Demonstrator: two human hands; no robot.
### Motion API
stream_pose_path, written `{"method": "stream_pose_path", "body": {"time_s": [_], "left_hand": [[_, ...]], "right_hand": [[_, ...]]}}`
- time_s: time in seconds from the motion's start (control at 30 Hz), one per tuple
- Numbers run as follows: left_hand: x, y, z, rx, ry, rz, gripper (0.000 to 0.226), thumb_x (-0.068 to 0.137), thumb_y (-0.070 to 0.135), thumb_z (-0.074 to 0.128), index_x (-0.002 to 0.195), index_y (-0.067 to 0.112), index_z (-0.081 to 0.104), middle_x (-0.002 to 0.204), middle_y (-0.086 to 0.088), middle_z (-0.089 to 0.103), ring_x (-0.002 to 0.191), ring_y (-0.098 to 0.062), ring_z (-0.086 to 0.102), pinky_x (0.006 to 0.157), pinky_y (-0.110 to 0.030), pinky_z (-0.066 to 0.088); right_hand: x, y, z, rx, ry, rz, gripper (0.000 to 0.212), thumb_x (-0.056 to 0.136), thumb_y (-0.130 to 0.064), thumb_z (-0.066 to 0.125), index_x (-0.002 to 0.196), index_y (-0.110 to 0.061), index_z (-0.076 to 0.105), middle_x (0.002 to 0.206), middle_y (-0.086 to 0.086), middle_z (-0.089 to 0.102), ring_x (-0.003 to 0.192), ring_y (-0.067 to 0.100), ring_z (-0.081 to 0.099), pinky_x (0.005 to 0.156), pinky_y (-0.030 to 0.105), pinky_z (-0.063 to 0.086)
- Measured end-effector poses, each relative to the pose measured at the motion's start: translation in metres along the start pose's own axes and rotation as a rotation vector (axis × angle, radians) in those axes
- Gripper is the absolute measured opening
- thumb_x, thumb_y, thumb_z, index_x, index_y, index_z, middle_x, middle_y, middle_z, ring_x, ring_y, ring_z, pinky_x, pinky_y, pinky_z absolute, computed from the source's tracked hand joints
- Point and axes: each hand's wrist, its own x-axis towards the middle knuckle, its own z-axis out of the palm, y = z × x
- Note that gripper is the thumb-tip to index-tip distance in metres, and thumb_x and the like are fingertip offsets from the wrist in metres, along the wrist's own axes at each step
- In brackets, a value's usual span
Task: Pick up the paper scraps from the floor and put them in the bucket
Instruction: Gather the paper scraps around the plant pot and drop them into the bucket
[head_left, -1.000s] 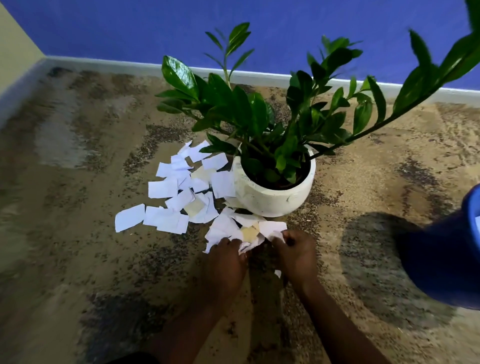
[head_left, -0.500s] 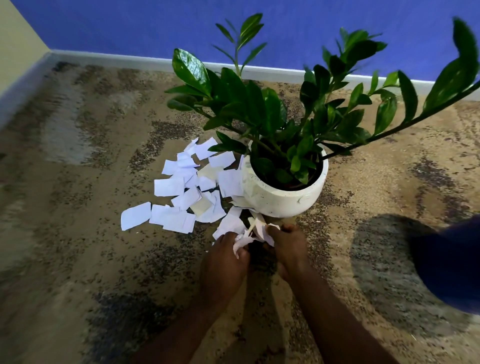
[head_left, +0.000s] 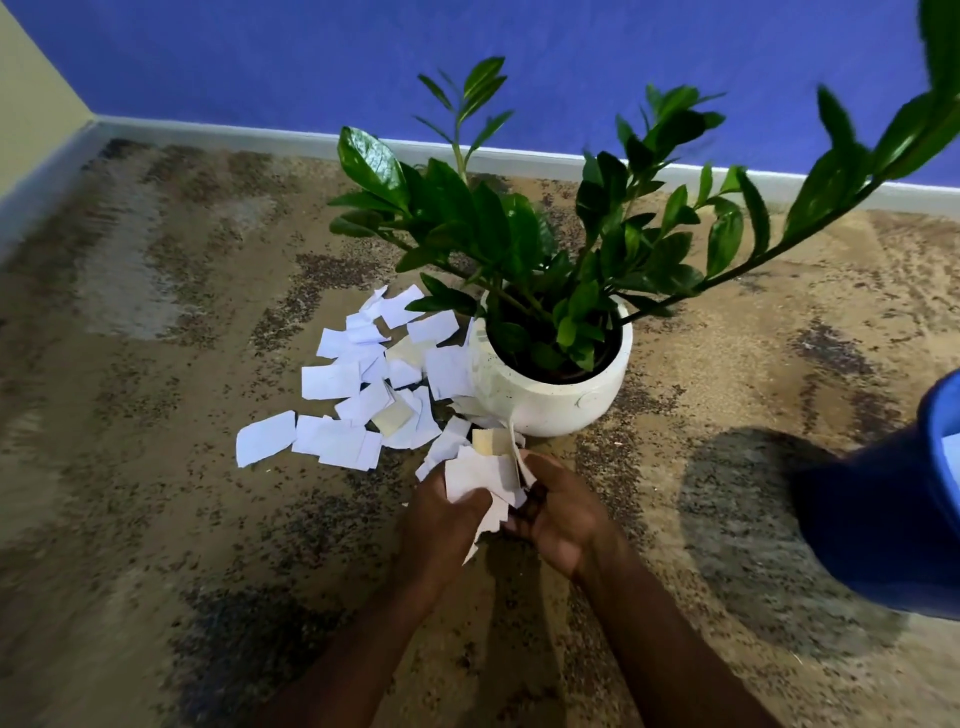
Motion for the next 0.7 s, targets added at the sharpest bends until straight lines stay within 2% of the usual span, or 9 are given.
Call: {"method": "stream_pose_path", "body": {"time_s": [0.07,0.17,0.23,0.3,0.4,0.5,0.57,0.63,0.7], "left_hand": [[-0.003,0.007,0.004,-0.048,-0.022,-0.015,0.027,0.080,0.012,0.069,0.103,0.025,0.065,0.089,0.011,0.071,0.082,-0.009,0.068,0.071,-0.031,0.057],[-0.011,0.018,0.012,-0.040,-0.101,-0.005,0.022,0.079,0.016,0.073,0.094,0.030,0.065,0.086,0.017,0.071,0.083,-0.004,0.067,0.073,-0.027,0.057],[-0.018,0.025,0.021,-0.027,-0.143,-0.009,0.022,0.077,0.021,0.075,0.092,0.033,0.064,0.092,0.015,0.069,0.088,-0.007,0.066,0.078,-0.032,0.055],[-0.027,0.034,0.031,0.038,-0.181,0.001,0.032,0.076,0.032,0.076,0.104,0.031,0.061,0.103,0.011,0.067,0.094,-0.009,0.063,0.077,-0.028,0.053],[-0.042,0.053,0.052,0.075,-0.240,-0.021,0.054,0.074,0.040,0.077,0.121,0.025,0.055,0.115,0.003,0.063,0.100,-0.015,0.062,0.078,-0.030,0.056],[-0.063,0.076,0.072,0.047,-0.312,-0.011,0.039,0.078,0.037,0.074,0.110,0.032,0.052,0.114,0.003,0.062,0.097,-0.014,0.062,0.077,-0.029,0.054],[-0.079,0.091,0.087,0.069,-0.364,0.104,0.027,0.080,0.038,0.071,0.099,0.041,0.052,0.113,0.010,0.061,0.102,-0.012,0.059,0.088,-0.031,0.051],[-0.097,0.109,0.101,0.022,-0.417,0.165,0.024,0.084,0.031,0.067,0.105,0.037,0.057,0.110,0.010,0.065,0.097,-0.009,0.062,0.079,-0.020,0.052],[-0.115,0.135,0.119,-0.016,-0.453,0.174,0.033,0.078,0.032,0.068,0.109,0.022,0.064,0.097,0.005,0.070,0.084,-0.010,0.067,0.063,-0.018,0.054]], "right_hand": [[-0.009,-0.004,-0.007,0.074,-0.021,-0.021,0.016,0.092,-0.011,0.054,0.104,-0.007,0.064,0.105,0.017,0.067,0.085,0.028,0.065,0.075,0.040,0.056],[-0.024,-0.013,-0.023,0.120,-0.043,-0.058,0.026,0.088,-0.001,0.058,0.113,0.005,0.058,0.117,0.028,0.062,0.096,0.035,0.061,0.091,0.051,0.051],[-0.036,-0.021,-0.037,0.115,-0.018,-0.103,0.024,0.085,0.003,0.058,0.109,0.001,0.059,0.109,0.026,0.066,0.085,0.032,0.068,0.070,0.045,0.059],[-0.050,-0.032,-0.050,0.110,0.021,-0.167,0.031,0.083,0.008,0.059,0.111,-0.004,0.058,0.109,0.022,0.067,0.083,0.030,0.070,0.064,0.039,0.059],[-0.076,-0.051,-0.073,0.079,0.070,-0.265,0.048,0.082,0.008,0.061,0.123,-0.016,0.054,0.111,0.014,0.070,0.095,0.032,0.069,0.073,0.047,0.059],[-0.107,-0.072,-0.089,0.027,0.092,-0.303,0.046,0.081,0.004,0.062,0.123,-0.013,0.057,0.111,0.014,0.070,0.103,0.033,0.067,0.086,0.053,0.054],[-0.132,-0.088,-0.100,0.057,0.080,-0.335,0.043,0.080,0.004,0.062,0.120,-0.010,0.060,0.114,0.018,0.069,0.108,0.036,0.064,0.094,0.056,0.049],[-0.160,-0.106,-0.108,0.041,0.108,-0.414,0.034,0.081,0.003,0.062,0.112,-0.011,0.066,0.109,0.017,0.071,0.102,0.034,0.067,0.091,0.052,0.052],[-0.190,-0.128,-0.120,-0.061,0.230,-0.537,0.023,0.083,-0.002,0.063,0.102,-0.013,0.070,0.096,0.011,0.075,0.084,0.023,0.071,0.070,0.039,0.058]]}}
